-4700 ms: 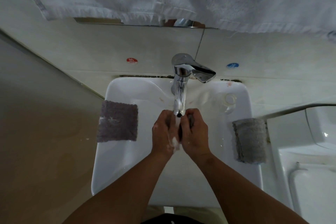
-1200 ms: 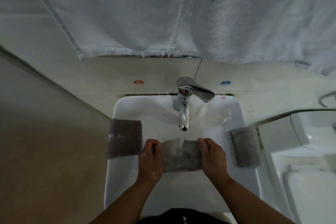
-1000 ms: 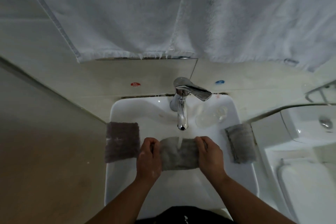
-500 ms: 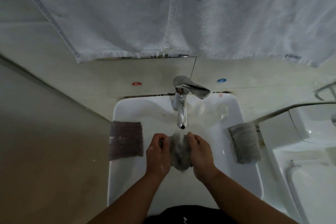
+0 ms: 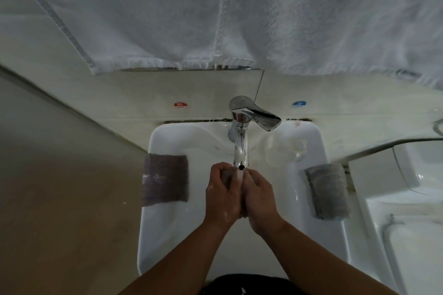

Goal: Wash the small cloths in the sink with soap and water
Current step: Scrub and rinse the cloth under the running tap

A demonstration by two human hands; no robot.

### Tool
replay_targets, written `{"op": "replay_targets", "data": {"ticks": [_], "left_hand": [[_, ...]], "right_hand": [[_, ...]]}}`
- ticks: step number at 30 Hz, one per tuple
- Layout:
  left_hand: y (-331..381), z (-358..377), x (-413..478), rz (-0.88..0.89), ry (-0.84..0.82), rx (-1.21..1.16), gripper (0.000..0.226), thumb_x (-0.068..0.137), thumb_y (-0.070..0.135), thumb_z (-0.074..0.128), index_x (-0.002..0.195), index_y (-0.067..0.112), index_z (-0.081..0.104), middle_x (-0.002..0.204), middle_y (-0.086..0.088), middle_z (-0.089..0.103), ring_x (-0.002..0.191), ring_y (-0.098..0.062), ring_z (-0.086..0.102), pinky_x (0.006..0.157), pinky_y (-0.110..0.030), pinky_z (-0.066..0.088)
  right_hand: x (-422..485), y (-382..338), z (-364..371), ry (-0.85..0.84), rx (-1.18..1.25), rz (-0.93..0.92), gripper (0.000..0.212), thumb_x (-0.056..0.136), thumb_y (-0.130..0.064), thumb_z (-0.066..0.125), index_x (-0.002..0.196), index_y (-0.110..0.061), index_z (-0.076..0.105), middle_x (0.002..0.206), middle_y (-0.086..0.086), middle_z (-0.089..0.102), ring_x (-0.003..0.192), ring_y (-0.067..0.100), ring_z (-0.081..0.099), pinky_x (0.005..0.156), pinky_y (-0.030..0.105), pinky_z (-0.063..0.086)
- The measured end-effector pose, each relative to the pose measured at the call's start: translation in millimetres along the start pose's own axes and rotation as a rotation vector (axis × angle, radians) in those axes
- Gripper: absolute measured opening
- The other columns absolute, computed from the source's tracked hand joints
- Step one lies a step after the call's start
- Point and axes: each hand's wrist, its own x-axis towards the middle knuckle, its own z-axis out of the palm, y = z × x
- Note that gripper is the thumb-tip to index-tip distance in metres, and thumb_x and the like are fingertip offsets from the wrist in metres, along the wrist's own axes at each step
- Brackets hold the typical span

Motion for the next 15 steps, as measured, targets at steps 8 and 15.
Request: {"op": "replay_targets", "data": {"ticks": [8,15], "left_hand": [[-28,2,1,-0.204,0.006,-0.024,0.047,0.092,0.078,0.032,0.097,0.038,0.056,0.089,0.003,0.07,0.08,-0.019,0.07,0.069,-0.048,0.061],[-23,0,-2,-0.084,-0.017,-0.02,0.029,0.101,0.058,0.042,0.119,0.04,0.056,0.1,0.011,0.07,0.089,-0.005,0.068,0.078,-0.04,0.06]], "right_hand": [[3,5,1,0.016,0.057,-0.115,0.01,0.098,-0.026,0.063,0.104,-0.023,0.071,0.089,0.008,0.072,0.081,0.026,0.069,0.065,0.035,0.055],[5,20,-1,0.038,-0.432,-0.292,0.023,0.092,-0.058,0.05,0.094,-0.038,0.062,0.087,-0.012,0.068,0.082,0.005,0.066,0.073,0.036,0.056]]}}
